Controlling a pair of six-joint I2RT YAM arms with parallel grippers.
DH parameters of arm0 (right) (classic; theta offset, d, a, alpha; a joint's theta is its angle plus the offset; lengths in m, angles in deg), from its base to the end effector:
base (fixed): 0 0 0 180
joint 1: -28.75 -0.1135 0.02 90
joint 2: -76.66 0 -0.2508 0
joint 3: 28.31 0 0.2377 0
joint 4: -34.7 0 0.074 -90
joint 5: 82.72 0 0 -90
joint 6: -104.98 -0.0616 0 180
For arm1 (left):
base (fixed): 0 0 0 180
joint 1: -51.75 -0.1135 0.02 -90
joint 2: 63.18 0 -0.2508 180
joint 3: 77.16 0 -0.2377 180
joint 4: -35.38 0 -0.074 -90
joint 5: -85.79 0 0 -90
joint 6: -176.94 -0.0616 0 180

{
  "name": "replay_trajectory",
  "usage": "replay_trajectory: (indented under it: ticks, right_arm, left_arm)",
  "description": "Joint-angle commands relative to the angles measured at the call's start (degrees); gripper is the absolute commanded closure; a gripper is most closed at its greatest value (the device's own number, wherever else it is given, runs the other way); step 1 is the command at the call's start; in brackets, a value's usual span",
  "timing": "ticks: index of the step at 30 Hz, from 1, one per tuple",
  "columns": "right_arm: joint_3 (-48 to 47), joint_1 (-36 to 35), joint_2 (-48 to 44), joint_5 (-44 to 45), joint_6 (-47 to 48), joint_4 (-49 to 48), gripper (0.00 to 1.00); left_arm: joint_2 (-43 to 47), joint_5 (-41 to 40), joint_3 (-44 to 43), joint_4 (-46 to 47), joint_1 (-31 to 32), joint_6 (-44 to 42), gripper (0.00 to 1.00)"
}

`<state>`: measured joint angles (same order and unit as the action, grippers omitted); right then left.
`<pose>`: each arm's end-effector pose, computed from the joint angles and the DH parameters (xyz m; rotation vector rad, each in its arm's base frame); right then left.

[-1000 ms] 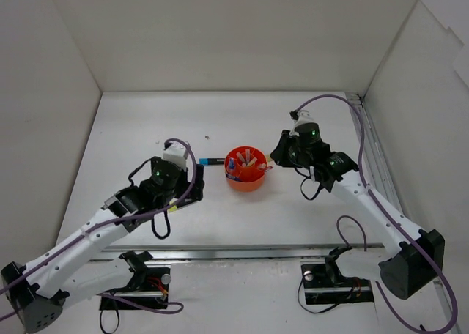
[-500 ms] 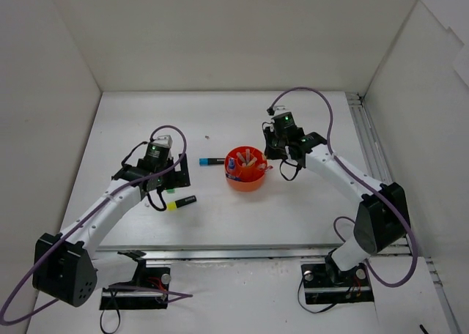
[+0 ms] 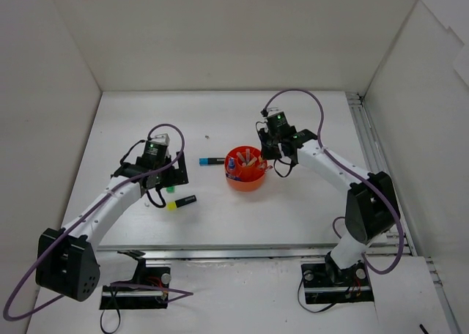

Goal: Sort the stationery into containers
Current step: Place the stationery in the storage box, then pick up the pen from the center of the board.

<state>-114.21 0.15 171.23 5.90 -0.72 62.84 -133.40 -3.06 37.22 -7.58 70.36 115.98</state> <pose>0.3360 0.1849 0.2464 -0.2663 2.2351 0.4500 0.2494 -0.0853 0.2304 -0.2124 2.4320 -0.4053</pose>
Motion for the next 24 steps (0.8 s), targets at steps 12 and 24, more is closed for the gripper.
replay_trajectory:
  ticks: [12, 24]
  right_arm:
    - [-2.45, -1.28, -5.17, 2.00, 0.41, -2.01, 0.46]
    - [1.59, -1.20, -13.79, 5.16, -0.73, -2.00, 0.02]
  left_arm:
    - [-4.84, 2.28, -1.65, 5.30, -3.76, -1.70, 0.00]
    - [-15.30, -0.53, -7.09, 5.93, -4.29, -2.14, 0.04]
